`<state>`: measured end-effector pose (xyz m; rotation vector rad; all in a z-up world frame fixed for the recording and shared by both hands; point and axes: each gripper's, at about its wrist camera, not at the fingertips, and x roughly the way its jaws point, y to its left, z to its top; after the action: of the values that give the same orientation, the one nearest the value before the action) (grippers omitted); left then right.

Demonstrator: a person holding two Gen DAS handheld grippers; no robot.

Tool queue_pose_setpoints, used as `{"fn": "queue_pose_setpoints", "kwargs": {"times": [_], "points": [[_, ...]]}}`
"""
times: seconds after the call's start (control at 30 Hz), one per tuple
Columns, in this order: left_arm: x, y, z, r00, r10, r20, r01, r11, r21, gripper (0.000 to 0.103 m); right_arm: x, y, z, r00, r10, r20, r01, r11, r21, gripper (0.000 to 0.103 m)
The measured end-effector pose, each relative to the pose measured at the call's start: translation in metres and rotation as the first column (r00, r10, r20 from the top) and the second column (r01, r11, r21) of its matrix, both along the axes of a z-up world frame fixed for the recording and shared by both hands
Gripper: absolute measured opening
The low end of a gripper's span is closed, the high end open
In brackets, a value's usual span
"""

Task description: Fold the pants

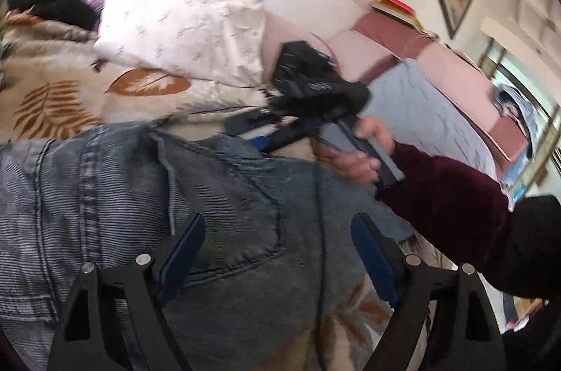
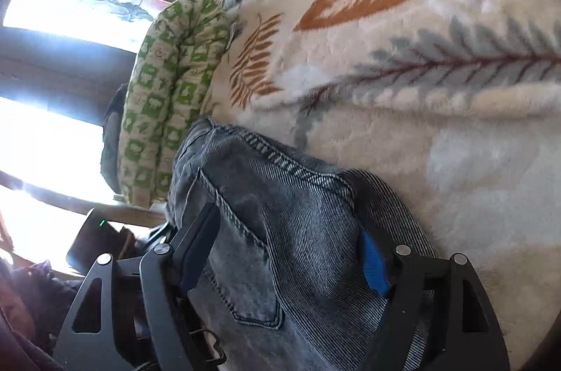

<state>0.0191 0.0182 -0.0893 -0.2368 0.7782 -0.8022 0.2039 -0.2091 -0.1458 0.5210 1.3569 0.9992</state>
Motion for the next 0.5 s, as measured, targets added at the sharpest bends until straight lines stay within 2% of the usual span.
{"fn": "queue_pose_setpoints", "kwargs": {"times": [0.1,0.17,0.23,0.37,0.5], "points": [[0.006,-0.006,-0.009,0.999,0.026,-0.025,-0.024,0.997,0.071,0.084,-0.004,-0.007,-0.003,1.0,0.0,-0.014,0.0,1.0,0.014,0.049],[0.005,-0.014,-0.014,1.0,0.022,-0.014,-0.02,0.99,0.139,0.081,-0.006,-0.01,-0.005,1.0,-0.012,-0.016,0.012,1.0,-0.013,0.026],[0.003,-0.02,-0.016,1.0,0.011,0.004,-0.012,0.984,0.178,0.081,-0.008,-0.012,-0.001,0.999,-0.042,0.01,0.043,0.997,-0.057,0.015],[0.0,-0.027,-0.023,1.0,-0.003,0.025,-0.003,0.971,0.24,0.081,-0.007,-0.011,0.012,0.988,-0.127,0.088,0.137,0.983,-0.12,0.012],[-0.001,-0.028,-0.024,1.0,-0.006,0.03,-0.002,0.966,0.26,0.081,0.002,-0.009,0.023,0.961,-0.234,0.146,0.26,0.947,-0.191,0.01]]}}
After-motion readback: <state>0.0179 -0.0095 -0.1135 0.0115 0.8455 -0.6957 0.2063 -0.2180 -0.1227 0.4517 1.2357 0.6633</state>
